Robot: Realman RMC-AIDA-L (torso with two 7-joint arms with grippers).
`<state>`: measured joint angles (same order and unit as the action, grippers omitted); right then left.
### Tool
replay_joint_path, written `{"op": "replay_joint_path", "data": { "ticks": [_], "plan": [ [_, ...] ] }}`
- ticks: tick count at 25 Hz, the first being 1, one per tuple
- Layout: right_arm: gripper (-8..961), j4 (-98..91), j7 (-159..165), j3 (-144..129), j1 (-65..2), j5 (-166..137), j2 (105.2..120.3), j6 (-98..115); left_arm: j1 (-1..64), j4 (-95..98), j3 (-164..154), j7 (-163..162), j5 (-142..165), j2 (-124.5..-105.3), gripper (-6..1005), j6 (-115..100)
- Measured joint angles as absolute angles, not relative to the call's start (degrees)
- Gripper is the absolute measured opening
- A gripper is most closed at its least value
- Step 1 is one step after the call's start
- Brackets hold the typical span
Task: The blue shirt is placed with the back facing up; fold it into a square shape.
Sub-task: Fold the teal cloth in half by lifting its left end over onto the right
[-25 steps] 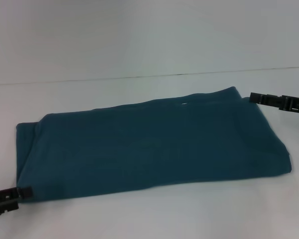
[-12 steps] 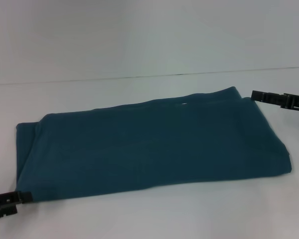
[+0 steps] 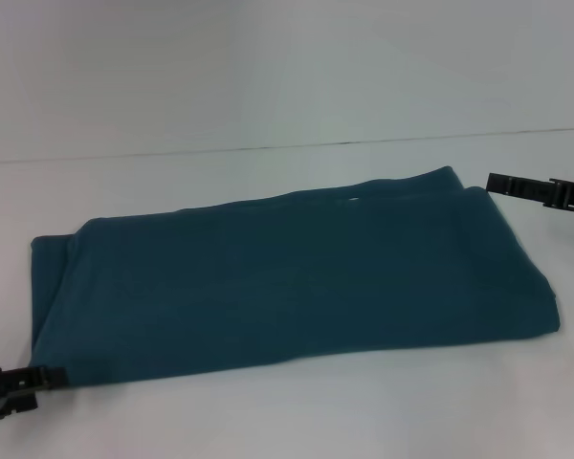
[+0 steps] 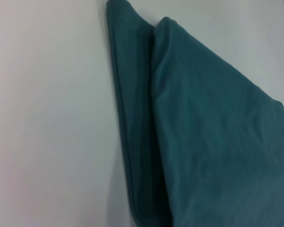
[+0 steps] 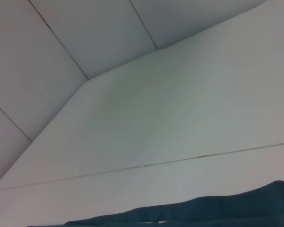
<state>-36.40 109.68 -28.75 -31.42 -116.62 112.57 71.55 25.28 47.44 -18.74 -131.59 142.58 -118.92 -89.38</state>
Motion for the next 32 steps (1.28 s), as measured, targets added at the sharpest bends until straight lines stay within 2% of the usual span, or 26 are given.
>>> {"op": "replay_joint_path", "data": {
  "ticks": [32],
  "plan": [
    [794,-36.39,110.20,-28.37,-31.08,-116.35,112.31,71.72,26.95,46.77,-19.77,-132.53,144.15,-118.27,732,-88.14]
  ]
}}
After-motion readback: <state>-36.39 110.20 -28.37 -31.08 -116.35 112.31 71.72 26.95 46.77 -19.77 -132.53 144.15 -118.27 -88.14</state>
